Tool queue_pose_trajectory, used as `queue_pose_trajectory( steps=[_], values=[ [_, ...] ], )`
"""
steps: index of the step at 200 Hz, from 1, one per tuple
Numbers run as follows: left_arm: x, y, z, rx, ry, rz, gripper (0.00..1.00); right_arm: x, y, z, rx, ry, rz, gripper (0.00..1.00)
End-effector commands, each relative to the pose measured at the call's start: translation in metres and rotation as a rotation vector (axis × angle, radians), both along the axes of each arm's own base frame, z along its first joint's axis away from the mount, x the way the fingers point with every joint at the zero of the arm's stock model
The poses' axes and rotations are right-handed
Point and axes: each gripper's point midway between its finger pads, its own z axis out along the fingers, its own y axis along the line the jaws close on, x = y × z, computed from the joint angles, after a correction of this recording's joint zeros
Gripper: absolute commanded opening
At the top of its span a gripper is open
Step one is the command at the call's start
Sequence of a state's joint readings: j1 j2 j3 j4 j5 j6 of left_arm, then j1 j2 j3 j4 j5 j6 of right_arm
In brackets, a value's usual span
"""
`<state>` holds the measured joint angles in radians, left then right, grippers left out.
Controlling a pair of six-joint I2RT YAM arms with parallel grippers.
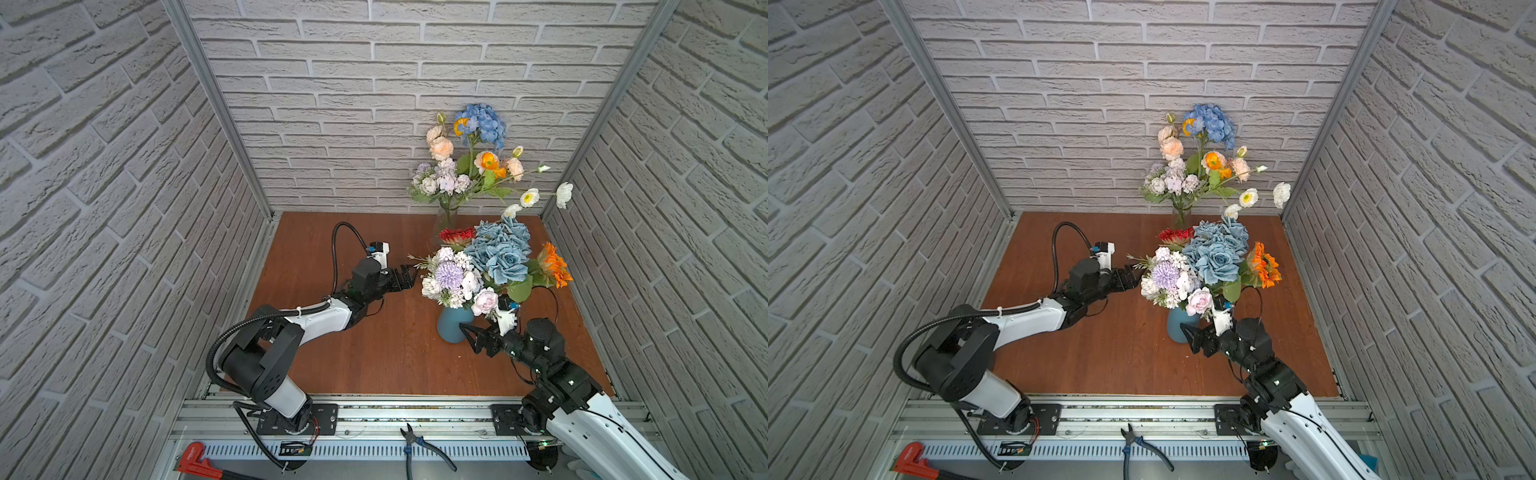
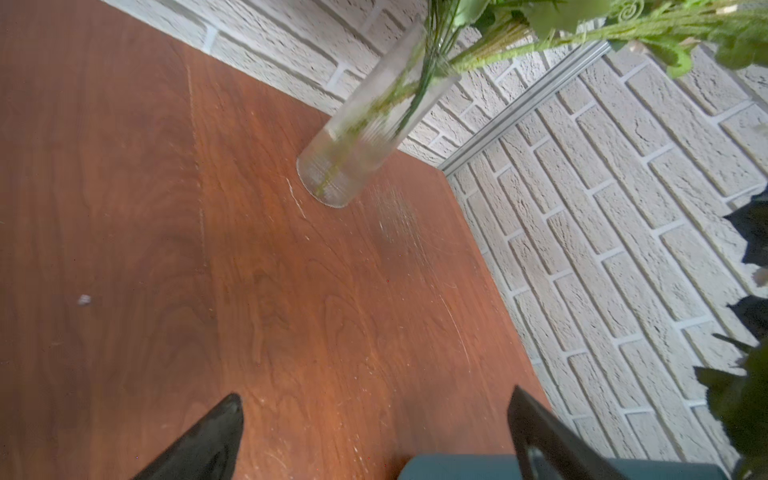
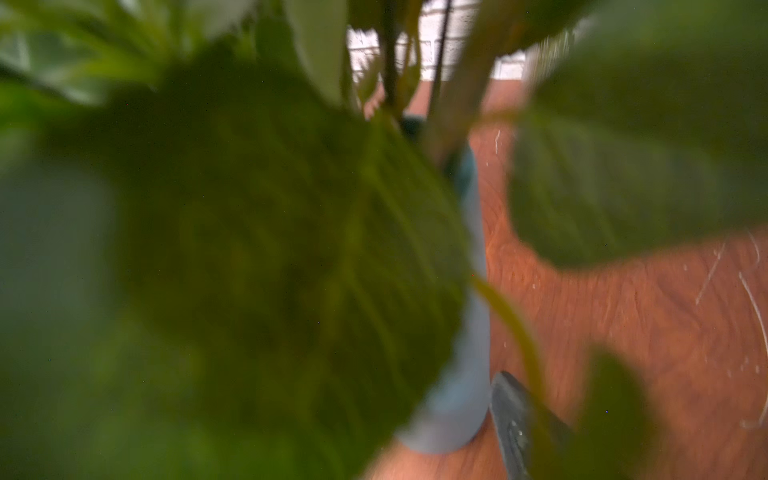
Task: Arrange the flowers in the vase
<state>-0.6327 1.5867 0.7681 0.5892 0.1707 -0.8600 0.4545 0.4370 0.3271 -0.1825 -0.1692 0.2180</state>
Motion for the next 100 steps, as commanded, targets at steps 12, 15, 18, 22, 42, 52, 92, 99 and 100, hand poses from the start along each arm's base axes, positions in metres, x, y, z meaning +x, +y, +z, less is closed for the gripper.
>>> queue_pose_trajectory(
  steps=[12, 15, 18, 22, 42, 52, 92, 99, 100],
  values=[
    [-0.002, -0.037, 0.027, -0.150, -0.031, -0.094, 0.98, 0.021, 0.007, 0.031, -0.029, -0.244, 0.010, 0.93],
    [-0.003, -0.039, 0.026, -0.150, -0.028, -0.099, 0.98, 0.022, 0.008, 0.031, -0.032, -0.252, 0.014, 0.93],
    [-0.004, -0.042, 0.024, -0.149, -0.022, -0.105, 0.98, 0.023, 0.008, 0.031, -0.035, -0.259, 0.018, 0.93],
    [-0.006, -0.045, 0.022, -0.149, -0.017, -0.110, 0.98, 0.024, 0.010, 0.032, -0.037, -0.268, 0.023, 0.93],
    [-0.011, -0.055, 0.012, -0.157, 0.015, -0.128, 0.98, 0.029, 0.016, 0.031, -0.032, -0.312, 0.041, 0.93],
    [-0.013, -0.060, 0.009, -0.168, 0.029, -0.138, 0.98, 0.033, 0.018, 0.035, -0.030, -0.335, 0.037, 0.93],
    [-0.019, -0.081, 0.000, -0.195, 0.074, -0.189, 0.98, 0.047, 0.017, 0.027, -0.071, -0.379, 0.010, 0.93],
    [-0.019, -0.083, 0.001, -0.197, 0.073, -0.194, 0.98, 0.049, 0.017, 0.028, -0.076, -0.387, 0.003, 0.94],
    [-0.019, -0.083, 0.001, -0.198, 0.074, -0.195, 0.98, 0.049, 0.017, 0.028, -0.077, -0.388, 0.002, 0.94]
  ],
)
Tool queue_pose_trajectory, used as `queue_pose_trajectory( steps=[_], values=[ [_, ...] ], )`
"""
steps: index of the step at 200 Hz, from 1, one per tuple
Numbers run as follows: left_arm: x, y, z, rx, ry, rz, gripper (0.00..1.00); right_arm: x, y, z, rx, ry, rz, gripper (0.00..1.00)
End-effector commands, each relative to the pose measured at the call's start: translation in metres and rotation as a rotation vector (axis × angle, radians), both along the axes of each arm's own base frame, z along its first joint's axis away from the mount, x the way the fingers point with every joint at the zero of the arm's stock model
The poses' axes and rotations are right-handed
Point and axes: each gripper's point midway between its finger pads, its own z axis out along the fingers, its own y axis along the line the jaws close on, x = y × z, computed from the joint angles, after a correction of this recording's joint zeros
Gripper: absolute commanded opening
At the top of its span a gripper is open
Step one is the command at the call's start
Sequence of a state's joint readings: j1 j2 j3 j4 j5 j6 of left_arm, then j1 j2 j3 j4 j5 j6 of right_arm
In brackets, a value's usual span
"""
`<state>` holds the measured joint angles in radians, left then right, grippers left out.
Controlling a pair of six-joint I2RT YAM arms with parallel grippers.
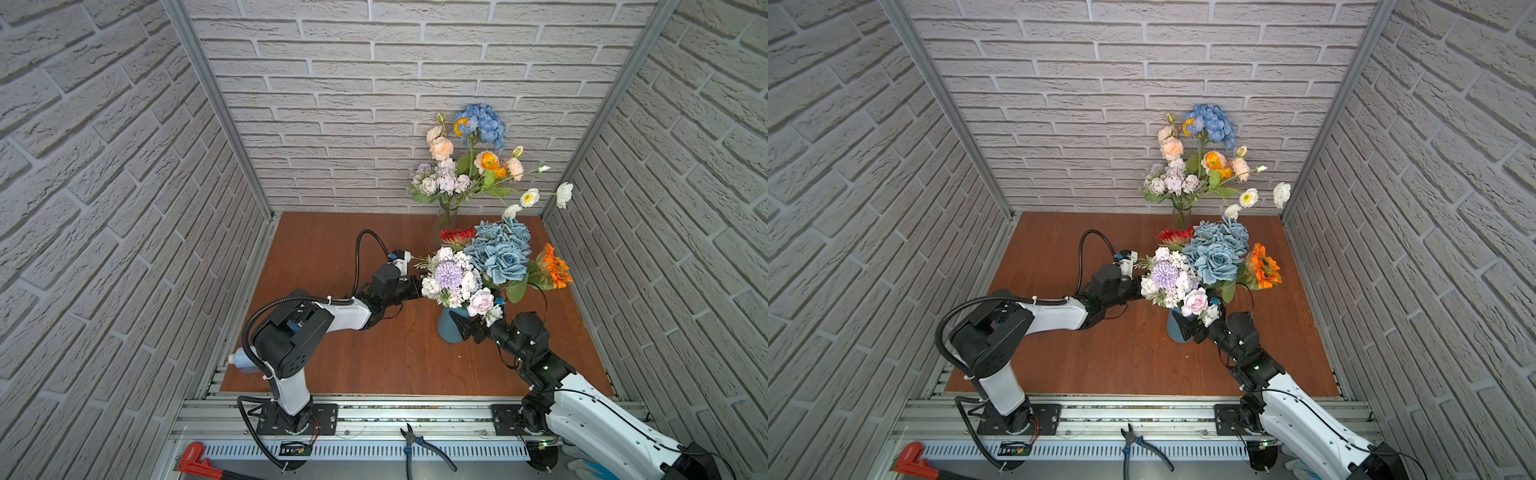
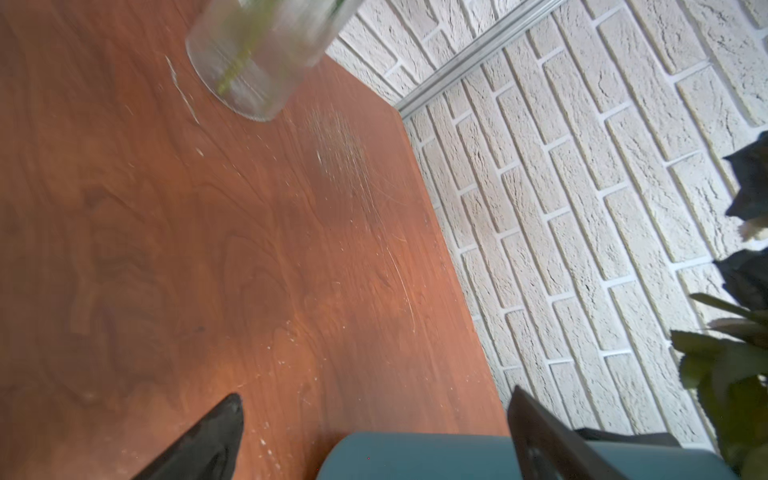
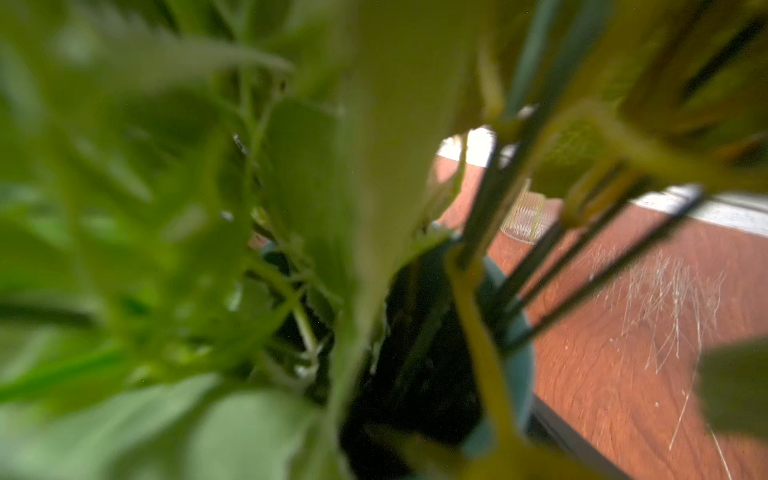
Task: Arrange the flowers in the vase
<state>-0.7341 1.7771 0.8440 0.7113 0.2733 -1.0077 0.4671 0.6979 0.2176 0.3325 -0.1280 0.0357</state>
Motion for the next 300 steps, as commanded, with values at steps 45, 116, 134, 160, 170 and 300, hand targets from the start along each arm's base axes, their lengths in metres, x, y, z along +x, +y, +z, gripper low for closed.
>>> queue_pose_trajectory(
  steps=[45, 116, 134, 160, 170, 300],
  values=[
    [-0.004, -0.031, 0.024, -0.059, -0.060, -0.071, 0.98, 0.018, -0.001, 0.022, 0.006, -0.162, -0.048, 0.94],
    [-0.014, -0.047, 0.025, -0.069, -0.054, -0.117, 0.98, 0.032, 0.003, 0.019, 0.016, -0.187, -0.068, 0.90],
    [-0.014, -0.045, 0.026, -0.067, -0.059, -0.107, 0.98, 0.034, 0.005, 0.017, 0.012, -0.183, -0.062, 0.78],
    [-0.014, -0.039, 0.028, -0.060, -0.070, -0.093, 0.98, 0.035, 0.006, 0.017, 0.010, -0.181, -0.055, 0.51],
    [-0.014, -0.037, 0.028, -0.058, -0.074, -0.090, 0.98, 0.035, 0.008, 0.017, 0.005, -0.176, -0.045, 0.49],
    [0.024, 0.190, 0.061, 0.231, -0.207, 0.396, 0.98, 0.075, 0.075, 0.115, 0.109, -0.510, 0.067, 0.06]
  ],
)
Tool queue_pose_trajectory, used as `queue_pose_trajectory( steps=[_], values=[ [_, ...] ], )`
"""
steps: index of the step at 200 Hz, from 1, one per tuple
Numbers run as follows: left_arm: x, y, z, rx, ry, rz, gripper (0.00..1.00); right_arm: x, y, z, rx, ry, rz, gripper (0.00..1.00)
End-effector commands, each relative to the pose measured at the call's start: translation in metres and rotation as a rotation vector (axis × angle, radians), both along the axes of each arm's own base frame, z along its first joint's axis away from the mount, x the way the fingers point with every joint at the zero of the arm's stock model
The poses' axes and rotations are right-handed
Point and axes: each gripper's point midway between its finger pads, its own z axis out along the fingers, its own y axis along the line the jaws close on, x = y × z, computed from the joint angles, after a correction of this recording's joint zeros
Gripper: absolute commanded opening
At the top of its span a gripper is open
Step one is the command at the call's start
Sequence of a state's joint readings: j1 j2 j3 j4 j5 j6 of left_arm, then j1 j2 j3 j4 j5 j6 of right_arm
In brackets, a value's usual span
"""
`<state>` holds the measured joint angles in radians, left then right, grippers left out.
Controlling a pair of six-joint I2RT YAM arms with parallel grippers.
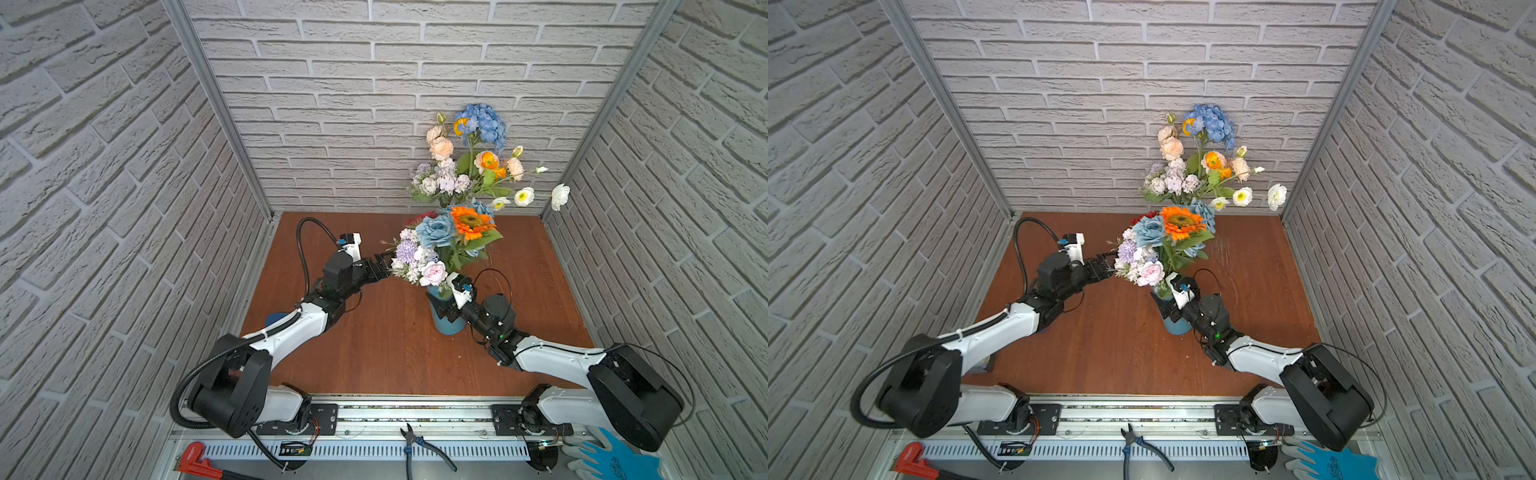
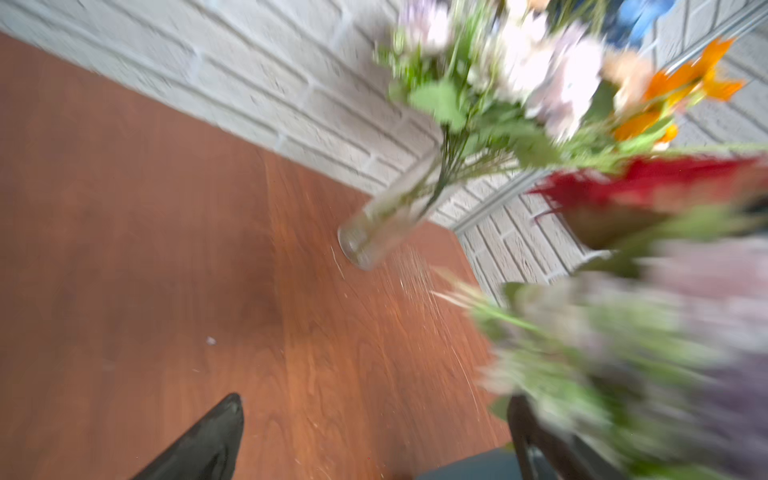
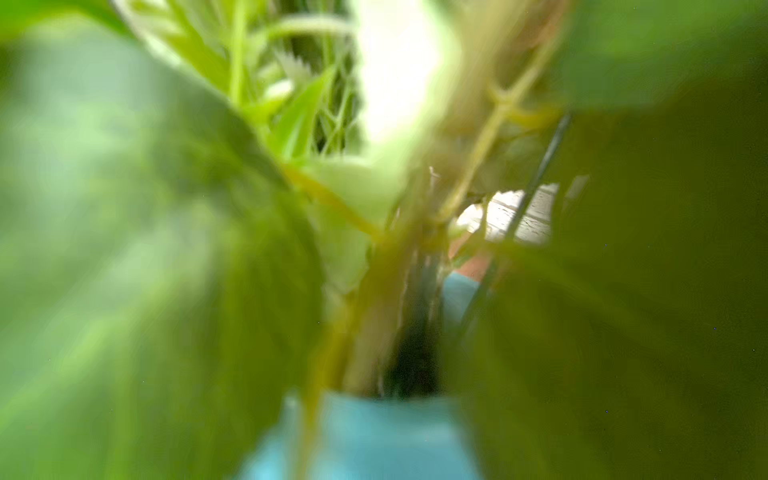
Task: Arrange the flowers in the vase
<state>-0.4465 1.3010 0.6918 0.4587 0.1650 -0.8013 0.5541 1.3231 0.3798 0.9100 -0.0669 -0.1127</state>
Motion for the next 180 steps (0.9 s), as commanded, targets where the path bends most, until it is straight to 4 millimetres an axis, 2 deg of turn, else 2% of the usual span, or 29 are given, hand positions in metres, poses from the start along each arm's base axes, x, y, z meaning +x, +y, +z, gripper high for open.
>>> queue_pose_trajectory(
  steps=[1, 32, 88, 107, 145, 180],
  values=[
    [-0.006, 0.032, -0.021, 0.097, 0.026, 0.075, 0.98, 0.007, 0.015, 0.106, 0.190, -0.318, 0.045, 0.06],
    [-0.011, 0.050, -0.020, 0.107, 0.019, 0.117, 0.98, 0.015, 0.023, 0.131, 0.262, -0.382, 0.068, 0.06],
    [-0.005, 0.053, -0.026, 0.104, 0.024, 0.125, 0.98, 0.018, 0.040, 0.165, 0.306, -0.449, 0.110, 0.06],
    [-0.002, 0.050, -0.025, 0.090, 0.021, 0.122, 0.98, 0.029, 0.051, 0.168, 0.325, -0.493, 0.123, 0.06],
    [-0.004, 0.052, -0.026, 0.093, 0.027, 0.127, 0.98, 0.065, 0.091, 0.174, 0.314, -0.537, 0.183, 0.06],
    [-0.010, 0.062, -0.029, 0.114, 0.032, 0.159, 0.98, 0.093, 0.110, 0.166, 0.324, -0.535, 0.191, 0.06]
  ],
)
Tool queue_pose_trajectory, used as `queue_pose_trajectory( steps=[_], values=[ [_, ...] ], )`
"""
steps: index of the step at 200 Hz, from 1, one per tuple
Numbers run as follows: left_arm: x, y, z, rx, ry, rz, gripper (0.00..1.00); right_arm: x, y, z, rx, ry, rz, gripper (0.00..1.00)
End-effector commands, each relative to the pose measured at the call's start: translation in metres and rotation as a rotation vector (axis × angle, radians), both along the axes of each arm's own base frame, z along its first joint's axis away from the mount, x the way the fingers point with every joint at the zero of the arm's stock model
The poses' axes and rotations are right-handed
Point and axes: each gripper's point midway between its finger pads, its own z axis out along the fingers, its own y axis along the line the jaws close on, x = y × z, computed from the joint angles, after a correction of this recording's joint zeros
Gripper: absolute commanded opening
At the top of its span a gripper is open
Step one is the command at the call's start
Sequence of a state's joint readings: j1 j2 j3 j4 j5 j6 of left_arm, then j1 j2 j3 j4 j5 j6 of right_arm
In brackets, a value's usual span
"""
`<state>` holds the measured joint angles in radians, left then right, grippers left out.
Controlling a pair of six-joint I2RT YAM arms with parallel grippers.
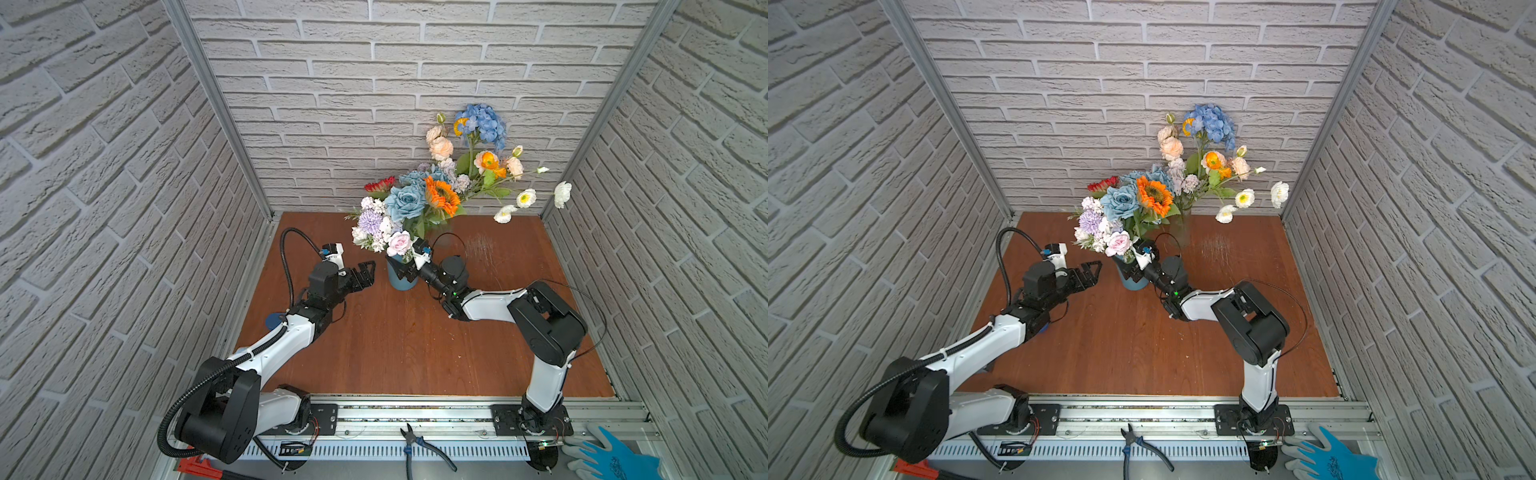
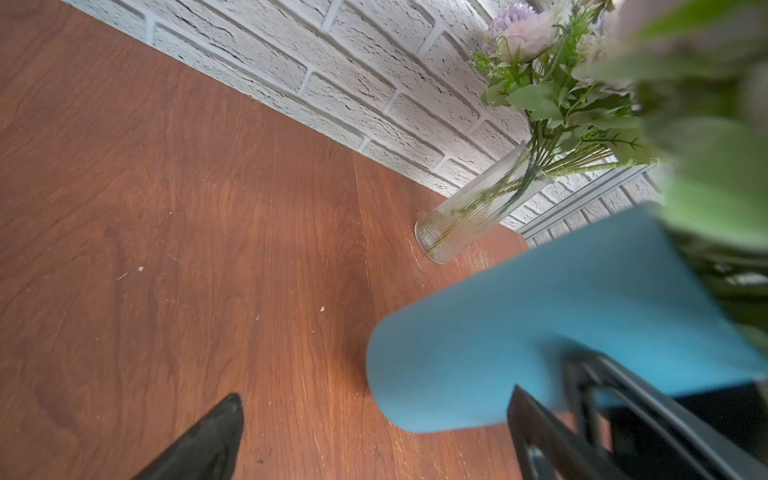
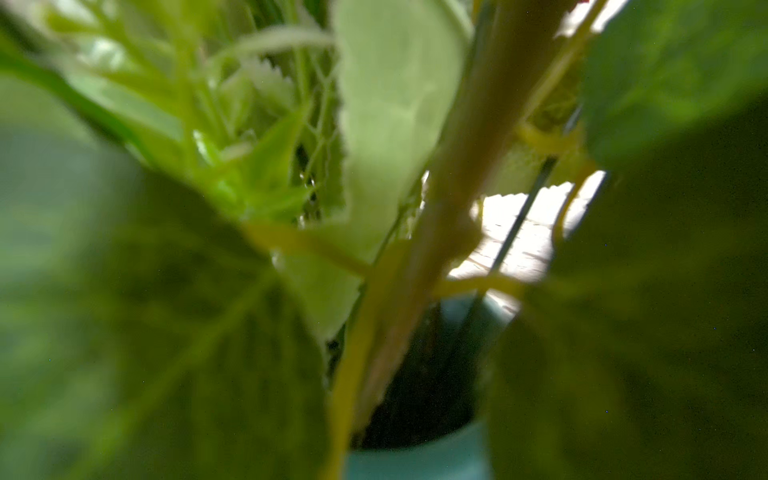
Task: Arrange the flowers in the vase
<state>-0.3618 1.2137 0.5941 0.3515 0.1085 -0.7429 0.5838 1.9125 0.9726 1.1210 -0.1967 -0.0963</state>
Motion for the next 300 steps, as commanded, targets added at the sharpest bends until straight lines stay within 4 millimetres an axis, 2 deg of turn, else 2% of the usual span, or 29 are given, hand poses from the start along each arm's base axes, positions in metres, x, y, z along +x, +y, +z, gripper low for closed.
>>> queue_pose_trajectory(
  steps=[1, 26, 37, 39, 43, 71, 86, 97, 115, 129, 132, 156, 164, 175, 184, 221, 256, 300],
  values=[
    [-0.002, 0.011, 0.009, 0.008, -0.043, 0.036, 0.98, -0.014, -0.001, 0.120, 0.221, -0.348, 0.030, 0.06],
    [-0.006, 0.021, 0.008, 0.028, -0.039, 0.064, 0.98, -0.004, 0.008, 0.104, 0.223, -0.314, 0.038, 0.06],
    [-0.007, 0.025, 0.008, 0.034, -0.040, 0.077, 0.98, -0.003, 0.008, 0.104, 0.226, -0.312, 0.034, 0.06],
    [-0.008, 0.025, 0.008, 0.035, -0.039, 0.080, 0.98, 0.001, 0.010, 0.092, 0.214, -0.293, 0.032, 0.06],
    [-0.008, 0.027, 0.008, 0.038, -0.039, 0.084, 0.98, 0.003, 0.011, 0.087, 0.208, -0.284, 0.030, 0.06],
    [-0.011, 0.033, 0.009, 0.049, -0.041, 0.103, 0.98, 0.004, 0.011, 0.072, 0.198, -0.251, 0.026, 0.06],
    [-0.012, 0.035, 0.010, 0.052, -0.045, 0.108, 0.98, 0.003, 0.009, 0.065, 0.190, -0.232, 0.023, 0.10],
    [-0.013, 0.036, 0.011, 0.054, -0.047, 0.109, 0.98, 0.001, 0.008, 0.060, 0.187, -0.217, 0.019, 0.17],
    [-0.013, 0.036, 0.012, 0.056, -0.050, 0.113, 0.98, -0.003, 0.004, 0.055, 0.184, -0.198, 0.012, 0.37],
    [-0.013, 0.037, 0.012, 0.057, -0.051, 0.115, 0.98, -0.004, 0.003, 0.046, 0.177, -0.176, 0.011, 0.45],
    [-0.013, 0.037, 0.013, 0.056, -0.051, 0.114, 0.98, -0.008, 0.000, 0.059, 0.191, -0.194, 0.012, 0.47],
    [-0.013, 0.036, 0.014, 0.053, -0.053, 0.113, 0.98, -0.013, -0.005, 0.061, 0.201, -0.184, 0.004, 0.59],
    [-0.013, 0.037, 0.015, 0.052, -0.055, 0.114, 0.98, -0.013, -0.006, 0.061, 0.205, -0.179, 0.001, 0.68],
    [-0.013, 0.036, 0.015, 0.052, -0.055, 0.113, 0.98, -0.015, -0.008, 0.061, 0.208, -0.173, 0.000, 0.90],
    [-0.013, 0.037, 0.016, 0.053, -0.057, 0.114, 0.98, -0.016, -0.010, 0.061, 0.213, -0.166, -0.003, 0.95],
    [-0.016, 0.042, 0.022, 0.076, -0.069, 0.130, 0.98, -0.023, -0.021, 0.048, 0.206, -0.119, -0.018, 0.97],
    [-0.017, 0.051, 0.024, 0.103, -0.077, 0.161, 0.98, -0.039, -0.037, 0.019, 0.166, -0.049, -0.027, 0.98],
    [-0.015, 0.053, 0.024, 0.102, -0.071, 0.169, 0.98, -0.064, -0.057, -0.021, 0.127, 0.061, -0.047, 0.98]
  ],
)
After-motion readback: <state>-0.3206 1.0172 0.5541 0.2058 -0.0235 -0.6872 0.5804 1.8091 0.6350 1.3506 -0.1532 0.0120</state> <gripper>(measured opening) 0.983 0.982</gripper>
